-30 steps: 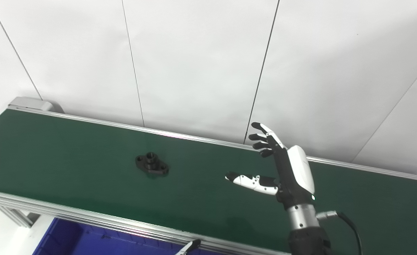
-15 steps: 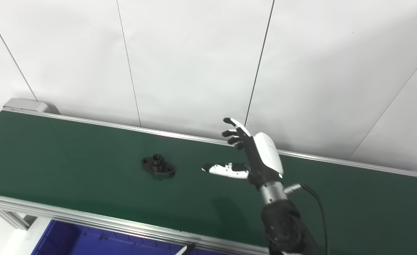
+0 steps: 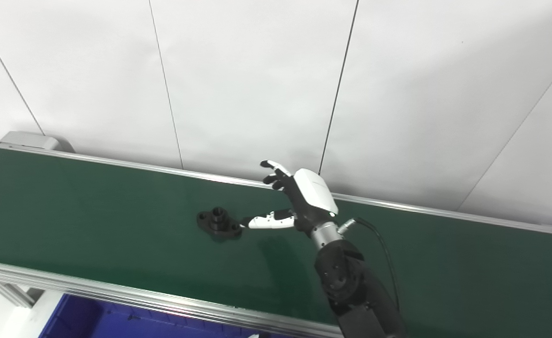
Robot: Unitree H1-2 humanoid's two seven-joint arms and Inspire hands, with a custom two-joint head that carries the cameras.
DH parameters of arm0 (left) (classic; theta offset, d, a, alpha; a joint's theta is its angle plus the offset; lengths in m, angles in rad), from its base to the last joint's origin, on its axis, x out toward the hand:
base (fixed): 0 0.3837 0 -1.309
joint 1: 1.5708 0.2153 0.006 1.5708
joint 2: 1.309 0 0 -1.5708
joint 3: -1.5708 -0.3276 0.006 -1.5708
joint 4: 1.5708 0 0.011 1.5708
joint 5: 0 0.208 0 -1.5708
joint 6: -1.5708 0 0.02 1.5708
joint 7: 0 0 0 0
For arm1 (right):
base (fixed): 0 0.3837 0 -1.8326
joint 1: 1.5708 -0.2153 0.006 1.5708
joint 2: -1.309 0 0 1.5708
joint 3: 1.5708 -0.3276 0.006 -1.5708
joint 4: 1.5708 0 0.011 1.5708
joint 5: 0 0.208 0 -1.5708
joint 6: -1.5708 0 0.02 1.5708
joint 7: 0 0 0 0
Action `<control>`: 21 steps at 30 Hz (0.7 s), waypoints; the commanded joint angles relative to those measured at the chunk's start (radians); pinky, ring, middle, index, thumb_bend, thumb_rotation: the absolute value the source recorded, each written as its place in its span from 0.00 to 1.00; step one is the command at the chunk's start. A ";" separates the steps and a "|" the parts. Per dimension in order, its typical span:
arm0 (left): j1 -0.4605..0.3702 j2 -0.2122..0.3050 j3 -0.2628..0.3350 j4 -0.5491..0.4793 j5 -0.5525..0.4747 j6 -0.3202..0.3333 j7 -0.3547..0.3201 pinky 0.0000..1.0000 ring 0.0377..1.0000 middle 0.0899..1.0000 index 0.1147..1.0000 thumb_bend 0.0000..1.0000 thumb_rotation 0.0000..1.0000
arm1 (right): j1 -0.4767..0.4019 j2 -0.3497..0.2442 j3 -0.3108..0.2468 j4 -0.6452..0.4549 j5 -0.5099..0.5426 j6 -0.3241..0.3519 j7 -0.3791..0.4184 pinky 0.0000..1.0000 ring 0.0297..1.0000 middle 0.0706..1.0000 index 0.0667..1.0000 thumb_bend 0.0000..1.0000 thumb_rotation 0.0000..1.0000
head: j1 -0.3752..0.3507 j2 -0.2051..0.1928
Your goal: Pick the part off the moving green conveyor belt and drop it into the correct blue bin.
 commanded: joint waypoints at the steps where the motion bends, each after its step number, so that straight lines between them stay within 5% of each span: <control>1: -0.005 0.011 -0.003 -0.019 0.015 -0.036 0.009 0.86 0.94 0.99 0.98 0.91 0.61 | -0.060 0.024 0.012 0.007 -0.011 0.005 -0.019 0.69 0.74 0.76 0.86 0.80 0.40 | 0.008 0.001; 21: -0.006 0.000 0.000 -0.022 0.016 -0.036 -0.009 0.85 0.94 1.00 0.99 0.92 0.64 | -0.139 0.002 0.104 0.211 -0.057 0.007 -0.033 0.77 0.81 0.83 0.88 0.84 0.43 | 0.039 0.011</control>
